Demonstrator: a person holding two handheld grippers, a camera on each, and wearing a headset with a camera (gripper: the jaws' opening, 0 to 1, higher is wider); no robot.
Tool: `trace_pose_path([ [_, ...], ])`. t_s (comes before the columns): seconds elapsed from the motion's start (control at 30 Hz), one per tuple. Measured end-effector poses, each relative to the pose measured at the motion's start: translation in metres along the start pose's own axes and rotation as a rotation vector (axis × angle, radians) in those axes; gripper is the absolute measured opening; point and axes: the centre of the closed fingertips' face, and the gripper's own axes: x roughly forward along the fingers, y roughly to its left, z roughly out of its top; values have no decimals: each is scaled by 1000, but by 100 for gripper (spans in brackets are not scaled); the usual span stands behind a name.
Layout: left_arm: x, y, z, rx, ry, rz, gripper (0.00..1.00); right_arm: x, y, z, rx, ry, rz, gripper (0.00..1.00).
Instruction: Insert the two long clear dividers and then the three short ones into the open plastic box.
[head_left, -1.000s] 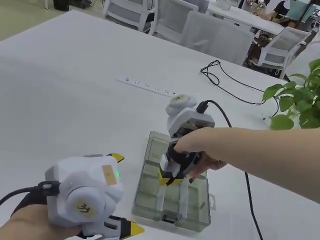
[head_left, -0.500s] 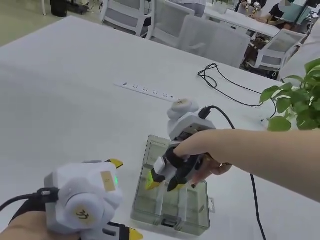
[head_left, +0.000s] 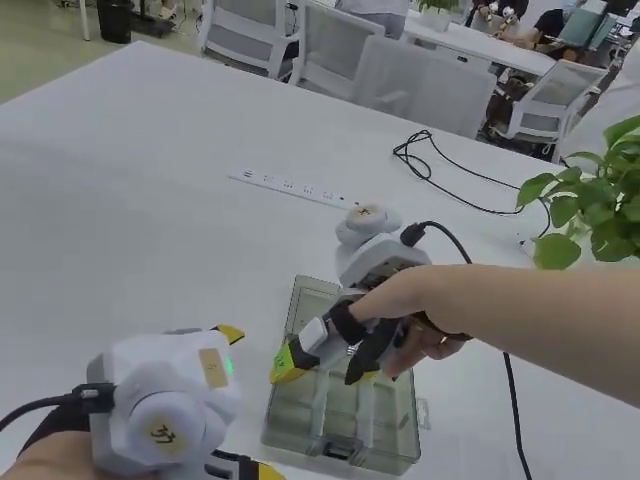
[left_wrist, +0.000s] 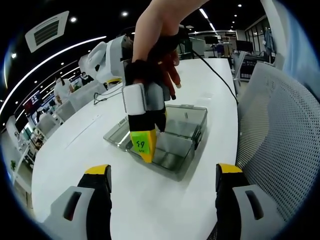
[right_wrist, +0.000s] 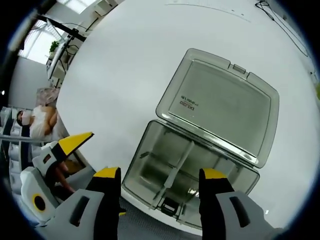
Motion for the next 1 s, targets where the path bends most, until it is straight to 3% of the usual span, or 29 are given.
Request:
trace_pose_path([
  [0.33, 0, 1, 0, -13, -5, 2, 88, -16, 7, 4, -48, -58, 59, 67],
  [0.53, -1, 2, 1, -28, -12, 2, 88, -28, 13, 10, -60, -137, 121, 69],
  [0.67, -1, 2, 2, -38, -19, 5, 88, -41, 22, 17, -80, -221, 189, 71],
  [0.87, -2, 4, 4, -53, -28, 7, 88, -48, 12, 14, -99, -291, 197, 82],
  [1.0, -2, 5, 5, -69, -36, 6, 88, -53, 11, 15, -162, -366, 205, 84],
])
